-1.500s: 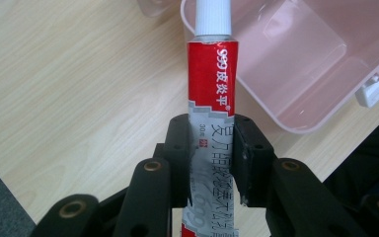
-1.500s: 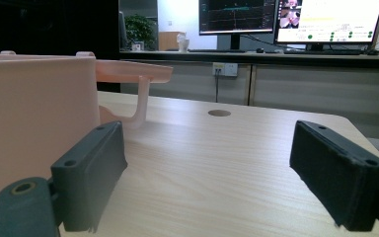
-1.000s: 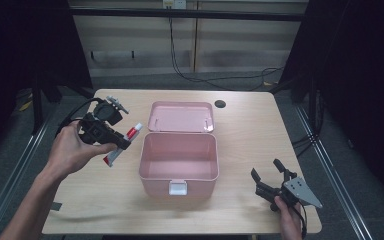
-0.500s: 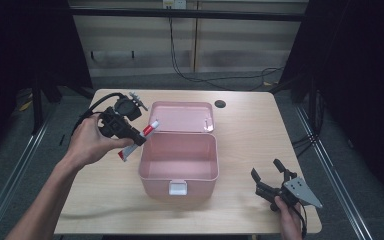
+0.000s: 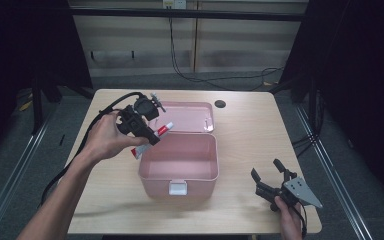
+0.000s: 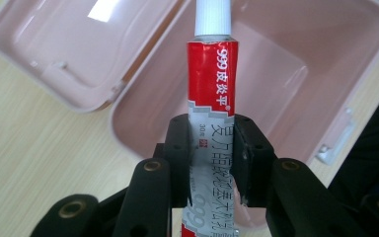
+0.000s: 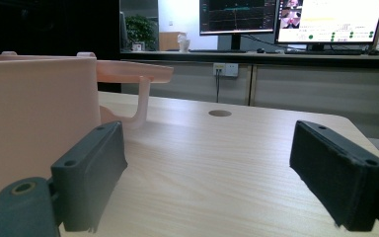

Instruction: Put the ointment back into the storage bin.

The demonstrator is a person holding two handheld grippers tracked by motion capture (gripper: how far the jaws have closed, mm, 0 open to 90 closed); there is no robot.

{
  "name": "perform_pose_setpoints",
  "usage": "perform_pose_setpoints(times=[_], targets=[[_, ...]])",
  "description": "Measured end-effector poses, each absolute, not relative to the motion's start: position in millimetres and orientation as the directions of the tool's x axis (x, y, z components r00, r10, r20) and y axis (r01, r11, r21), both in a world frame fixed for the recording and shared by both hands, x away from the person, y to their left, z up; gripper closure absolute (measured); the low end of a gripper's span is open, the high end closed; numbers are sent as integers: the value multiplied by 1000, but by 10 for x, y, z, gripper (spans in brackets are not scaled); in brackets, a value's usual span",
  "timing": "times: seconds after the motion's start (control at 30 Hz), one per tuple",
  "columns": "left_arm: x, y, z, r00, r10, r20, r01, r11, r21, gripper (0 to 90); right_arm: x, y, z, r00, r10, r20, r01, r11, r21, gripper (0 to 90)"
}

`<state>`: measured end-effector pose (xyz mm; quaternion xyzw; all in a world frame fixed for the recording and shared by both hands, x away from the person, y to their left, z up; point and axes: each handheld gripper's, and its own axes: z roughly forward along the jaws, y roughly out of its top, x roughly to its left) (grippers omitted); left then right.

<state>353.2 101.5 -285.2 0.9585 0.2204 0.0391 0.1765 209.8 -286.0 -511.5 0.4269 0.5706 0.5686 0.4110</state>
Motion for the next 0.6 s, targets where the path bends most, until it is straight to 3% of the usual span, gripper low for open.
perform_pose_setpoints(times=[0.6], targets=[[3507, 686, -3149, 946, 322, -45, 320, -894, 315, 712, 2098, -2860, -5116, -299, 954, 16, 19, -11, 1000, 131]])
